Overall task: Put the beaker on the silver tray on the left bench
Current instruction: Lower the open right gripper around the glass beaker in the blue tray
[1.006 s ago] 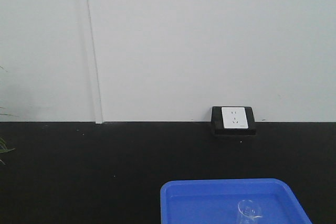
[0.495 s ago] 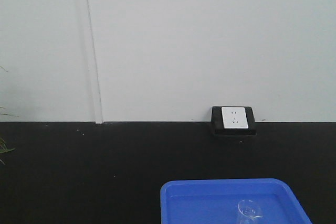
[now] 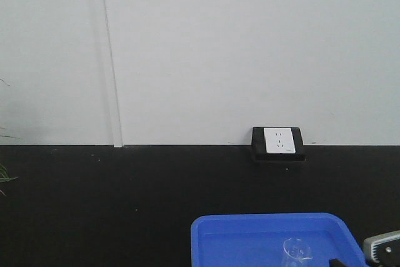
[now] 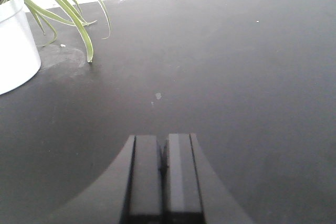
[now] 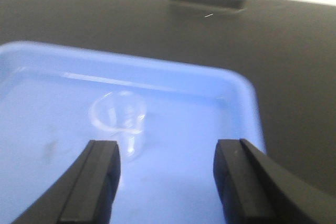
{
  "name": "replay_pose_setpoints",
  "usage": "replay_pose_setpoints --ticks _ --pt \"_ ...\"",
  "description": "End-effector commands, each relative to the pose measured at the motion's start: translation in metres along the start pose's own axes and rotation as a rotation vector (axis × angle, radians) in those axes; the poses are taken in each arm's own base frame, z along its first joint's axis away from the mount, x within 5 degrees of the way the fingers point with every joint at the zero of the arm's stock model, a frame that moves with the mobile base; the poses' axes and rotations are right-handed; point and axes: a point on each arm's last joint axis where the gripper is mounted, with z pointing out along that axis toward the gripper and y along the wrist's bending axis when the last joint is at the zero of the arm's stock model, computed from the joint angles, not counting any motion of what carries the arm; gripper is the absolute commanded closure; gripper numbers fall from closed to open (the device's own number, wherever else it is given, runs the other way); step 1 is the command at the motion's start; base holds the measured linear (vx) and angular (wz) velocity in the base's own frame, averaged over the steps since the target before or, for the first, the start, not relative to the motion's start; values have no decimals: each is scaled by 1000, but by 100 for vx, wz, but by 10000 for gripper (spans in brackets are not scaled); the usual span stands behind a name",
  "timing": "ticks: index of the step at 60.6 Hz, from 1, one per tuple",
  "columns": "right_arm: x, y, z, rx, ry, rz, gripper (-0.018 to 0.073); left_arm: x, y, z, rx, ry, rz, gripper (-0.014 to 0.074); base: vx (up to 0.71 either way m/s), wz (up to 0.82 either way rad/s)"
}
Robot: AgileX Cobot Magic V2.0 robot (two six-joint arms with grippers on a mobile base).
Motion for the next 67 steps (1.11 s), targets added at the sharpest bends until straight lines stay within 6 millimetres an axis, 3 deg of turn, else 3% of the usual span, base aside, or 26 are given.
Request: replay_pose_setpoints --ticks 1,12,27,43,67 --pt "-12 5 11 -26 -94 -12 94 -1 -1 2 3 -64 -2 595 0 0" --pt "5 11 30 -63 -43 -32 94 -1 -1 2 3 -64 -2 595 0 0" --pt "10 20 49 -154 -200 -83 94 -1 -1 2 3 -64 -2 595 0 0" --pt "33 22 67 -168 -170 -95 94 -1 -1 2 3 -64 -2 595 0 0" --pt "26 15 91 -89 -214 -77 47 -1 -1 2 3 -64 -2 595 0 0"
